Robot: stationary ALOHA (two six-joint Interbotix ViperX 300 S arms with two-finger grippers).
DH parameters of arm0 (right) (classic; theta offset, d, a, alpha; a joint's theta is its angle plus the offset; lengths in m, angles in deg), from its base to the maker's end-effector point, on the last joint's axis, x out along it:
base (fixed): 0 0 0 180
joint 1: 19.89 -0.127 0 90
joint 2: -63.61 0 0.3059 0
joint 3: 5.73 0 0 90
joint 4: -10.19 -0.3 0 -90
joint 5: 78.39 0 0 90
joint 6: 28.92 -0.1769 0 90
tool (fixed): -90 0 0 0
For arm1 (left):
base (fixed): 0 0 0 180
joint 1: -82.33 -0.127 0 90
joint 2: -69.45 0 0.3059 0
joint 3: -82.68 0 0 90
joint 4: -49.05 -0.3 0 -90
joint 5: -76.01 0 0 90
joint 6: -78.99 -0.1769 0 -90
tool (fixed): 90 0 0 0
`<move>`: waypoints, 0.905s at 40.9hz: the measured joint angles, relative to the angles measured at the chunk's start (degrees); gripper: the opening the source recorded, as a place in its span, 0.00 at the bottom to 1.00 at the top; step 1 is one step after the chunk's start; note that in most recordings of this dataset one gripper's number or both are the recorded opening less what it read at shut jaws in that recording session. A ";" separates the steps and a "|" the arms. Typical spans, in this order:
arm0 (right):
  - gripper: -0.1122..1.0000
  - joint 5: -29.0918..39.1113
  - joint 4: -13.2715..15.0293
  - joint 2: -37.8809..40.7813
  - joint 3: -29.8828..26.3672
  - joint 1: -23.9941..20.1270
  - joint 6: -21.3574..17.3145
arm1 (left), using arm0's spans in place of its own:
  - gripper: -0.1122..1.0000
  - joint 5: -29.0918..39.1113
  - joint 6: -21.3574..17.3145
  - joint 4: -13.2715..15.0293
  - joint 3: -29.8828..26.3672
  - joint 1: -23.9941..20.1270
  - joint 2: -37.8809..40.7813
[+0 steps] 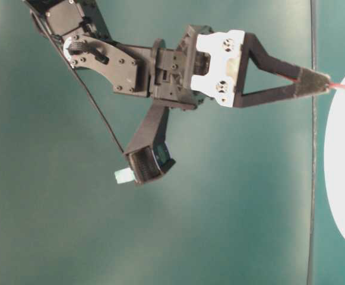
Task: Scoop the yellow hexagonal prism block from the bowl with a spoon using the right arm.
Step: 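Lower the spoon bowl into the white bowl beside the yellow block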
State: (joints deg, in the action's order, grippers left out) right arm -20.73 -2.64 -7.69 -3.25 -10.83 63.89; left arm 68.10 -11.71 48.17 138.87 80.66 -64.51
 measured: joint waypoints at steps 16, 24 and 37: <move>0.30 -6.42 0.00 1.14 0.00 -0.35 0.18 | 0.10 0.00 0.00 0.00 0.00 0.00 0.09; 0.29 -9.32 0.00 1.05 -0.09 -0.70 0.26 | 0.10 0.00 0.00 0.00 0.00 0.00 0.09; 0.30 -13.80 0.00 1.14 0.00 -1.67 0.44 | 0.10 0.00 0.00 0.00 0.00 0.00 0.09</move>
State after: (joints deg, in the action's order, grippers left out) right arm -34.53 -2.64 -6.55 -3.25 -12.50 64.33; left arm 68.10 -11.71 48.17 138.87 80.66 -64.43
